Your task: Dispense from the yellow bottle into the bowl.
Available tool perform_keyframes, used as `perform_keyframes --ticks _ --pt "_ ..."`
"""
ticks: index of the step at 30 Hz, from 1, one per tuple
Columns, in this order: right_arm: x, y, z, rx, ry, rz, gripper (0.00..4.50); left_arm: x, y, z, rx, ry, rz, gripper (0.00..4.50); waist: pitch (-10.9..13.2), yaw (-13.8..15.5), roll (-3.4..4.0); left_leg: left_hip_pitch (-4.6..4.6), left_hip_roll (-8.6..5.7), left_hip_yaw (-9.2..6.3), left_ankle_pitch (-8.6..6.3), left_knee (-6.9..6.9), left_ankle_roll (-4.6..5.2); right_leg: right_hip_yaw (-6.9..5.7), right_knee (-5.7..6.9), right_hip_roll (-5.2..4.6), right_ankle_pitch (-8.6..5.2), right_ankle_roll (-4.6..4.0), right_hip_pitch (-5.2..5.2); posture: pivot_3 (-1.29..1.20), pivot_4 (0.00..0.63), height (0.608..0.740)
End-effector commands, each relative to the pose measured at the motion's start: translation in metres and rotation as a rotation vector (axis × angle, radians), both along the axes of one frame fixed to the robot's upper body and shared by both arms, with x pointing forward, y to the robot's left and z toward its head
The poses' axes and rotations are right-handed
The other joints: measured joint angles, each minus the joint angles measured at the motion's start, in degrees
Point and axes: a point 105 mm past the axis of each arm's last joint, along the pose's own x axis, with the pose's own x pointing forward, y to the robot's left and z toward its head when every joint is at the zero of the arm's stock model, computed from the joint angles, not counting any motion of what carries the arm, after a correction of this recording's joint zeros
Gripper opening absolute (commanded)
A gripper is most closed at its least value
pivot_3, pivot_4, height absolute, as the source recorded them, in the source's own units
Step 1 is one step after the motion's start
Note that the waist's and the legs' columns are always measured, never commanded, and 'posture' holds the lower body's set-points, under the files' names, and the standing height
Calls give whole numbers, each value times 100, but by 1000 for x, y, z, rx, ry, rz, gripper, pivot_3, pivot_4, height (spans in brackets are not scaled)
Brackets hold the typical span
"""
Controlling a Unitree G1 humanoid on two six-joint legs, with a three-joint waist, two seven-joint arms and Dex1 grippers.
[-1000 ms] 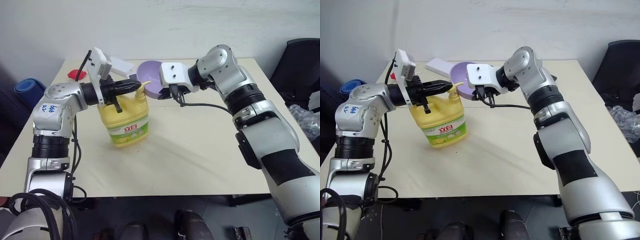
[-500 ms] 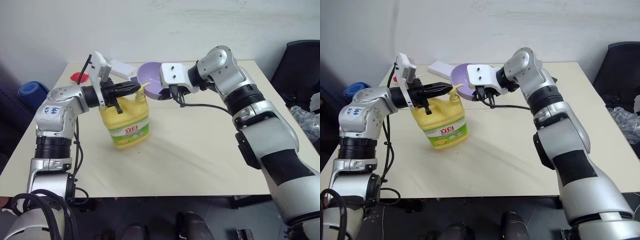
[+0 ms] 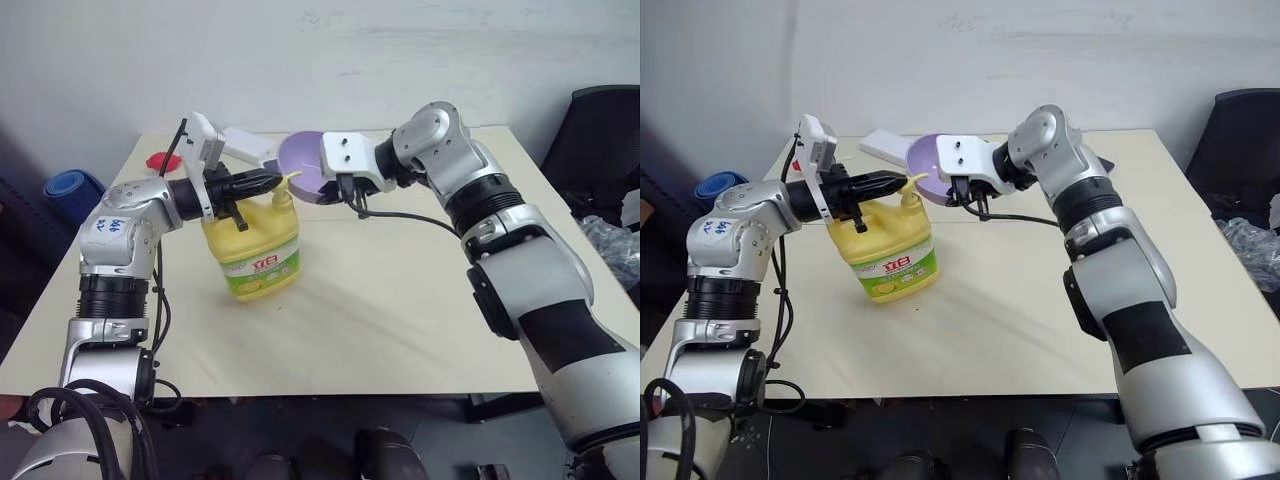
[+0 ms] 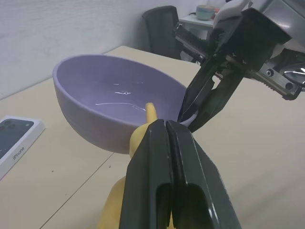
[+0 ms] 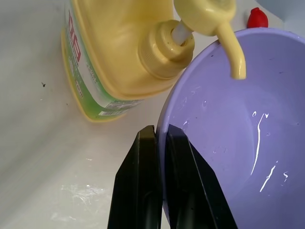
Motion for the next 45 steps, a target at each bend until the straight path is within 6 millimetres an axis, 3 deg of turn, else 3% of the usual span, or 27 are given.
perform_keyframes --ticks 1,8,20,25,29,34,38,41,45 --pt "1 2 0 23 0 -7 0 -4 3 -116 117 407 44 33 -5 1 3 0 0 0 0 -1 0 0 -1 0 0 0 0 0 150 740" --pt "1 7 0 38 -2 -1 0 -4 5 -115 127 409 43 33 -6 -1 6 1 -5 -1 1 -11 1 0 -5 -5 0 0 0 0 150 740" --pt "-2 13 9 55 -22 20 0 -11 8 -150 130 520 64 33 -37 0 43 9 -7 -1 0 -31 1 0 -17 -8 -1 2 24 0 150 740" --pt "-1 12 11 58 -30 15 0 -10 8 -148 116 501 63 33 -46 0 55 84 -10 0 -30 -62 -27 5 -46 -13 -19 22 85 0 150 740" --pt "-1 11 11 65 -24 16 0 -2 -3 -96 -57 301 -9 33 -47 3 59 85 -15 0 -28 -70 -28 6 -41 -18 -21 23 77 0 150 740" --pt "-1 5 10 75 -9 6 0 -14 2 -14 -242 17 -137 33 -1 -6 49 59 -15 -2 -25 -69 -29 2 -27 -18 -21 23 44 0 150 740" --pt "3 -13 6 88 7 -34 0 -28 16 28 -279 -138 -164 33 104 -41 -45 -56 -15 -5 7 -34 -3 0 1 -18 -20 22 -66 0 150 740" --pt "3 -34 2 88 14 -66 0 -44 22 44 -270 -204 -193 33 150 -71 -112 -206 -18 -8 34 -11 -4 -4 28 -15 -16 17 -212 0 150 740" --pt "-14 -97 -27 92 92 -170 0 -84 38 8 -71 -168 -220 33 164 -111 -110 -279 -26 -22 35 -20 0 -31 31 -11 -16 17 -281 0 150 740"
